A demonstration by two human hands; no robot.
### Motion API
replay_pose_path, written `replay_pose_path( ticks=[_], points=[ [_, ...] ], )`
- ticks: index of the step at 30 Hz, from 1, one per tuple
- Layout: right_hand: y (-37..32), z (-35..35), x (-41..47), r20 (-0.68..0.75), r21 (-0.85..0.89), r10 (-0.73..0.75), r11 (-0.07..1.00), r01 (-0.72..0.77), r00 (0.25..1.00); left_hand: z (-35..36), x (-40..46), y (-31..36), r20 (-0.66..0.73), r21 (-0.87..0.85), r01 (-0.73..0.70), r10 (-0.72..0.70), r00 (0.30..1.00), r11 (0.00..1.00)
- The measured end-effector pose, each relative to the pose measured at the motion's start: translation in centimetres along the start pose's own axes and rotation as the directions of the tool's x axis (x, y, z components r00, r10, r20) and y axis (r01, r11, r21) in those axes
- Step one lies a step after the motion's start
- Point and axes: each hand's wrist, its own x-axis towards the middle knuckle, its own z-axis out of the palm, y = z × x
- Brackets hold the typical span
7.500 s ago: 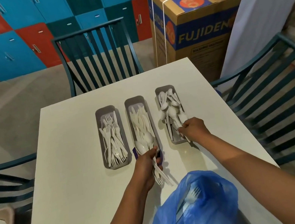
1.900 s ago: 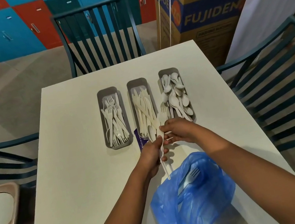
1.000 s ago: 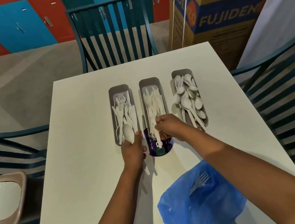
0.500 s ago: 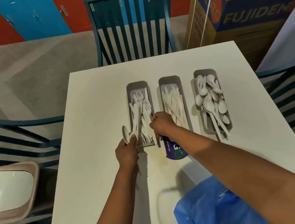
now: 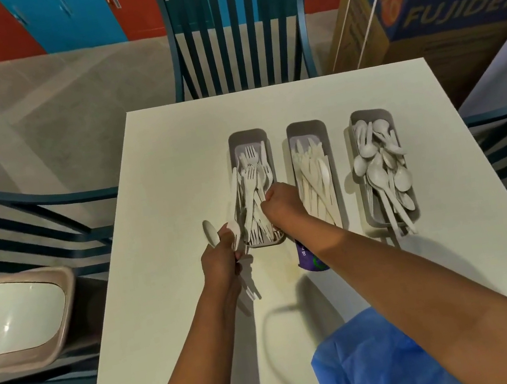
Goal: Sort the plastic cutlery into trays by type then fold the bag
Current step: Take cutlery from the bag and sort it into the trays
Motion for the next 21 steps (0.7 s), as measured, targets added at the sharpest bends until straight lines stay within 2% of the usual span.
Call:
replay_pose_path(
  ticks=[6,11,14,21],
  points=[
    [0.2,-0.3,-0.5,-0.032,0.024,-0.085,0.996,0.086,0.996,0.0,0.5,-0.2,-0.018,0.047,-0.016,0.017,1.000,0.999],
    [0.8,-1.3,-2.3,-0.028,0.069,-0.144,0.987,0.145,0.989,0.7,0.9,-0.3,-0.050,0.210,-0.137,0.151,0.987,0.968],
    [1.9,-1.7,-3.6,-0.004,0.058,-0.145,0.988,0.145,0.989,1.4,1.3,0.0,-0.052,0.356,-0.209,0.243,0.969,0.911],
    [4.2,-2.8,-5.5,0.002,0.016,-0.109,0.994,0.109,0.994,1.9,1.7,-0.2,0.068,0.609,-0.348,0.390,0.918,0.713]
  ],
)
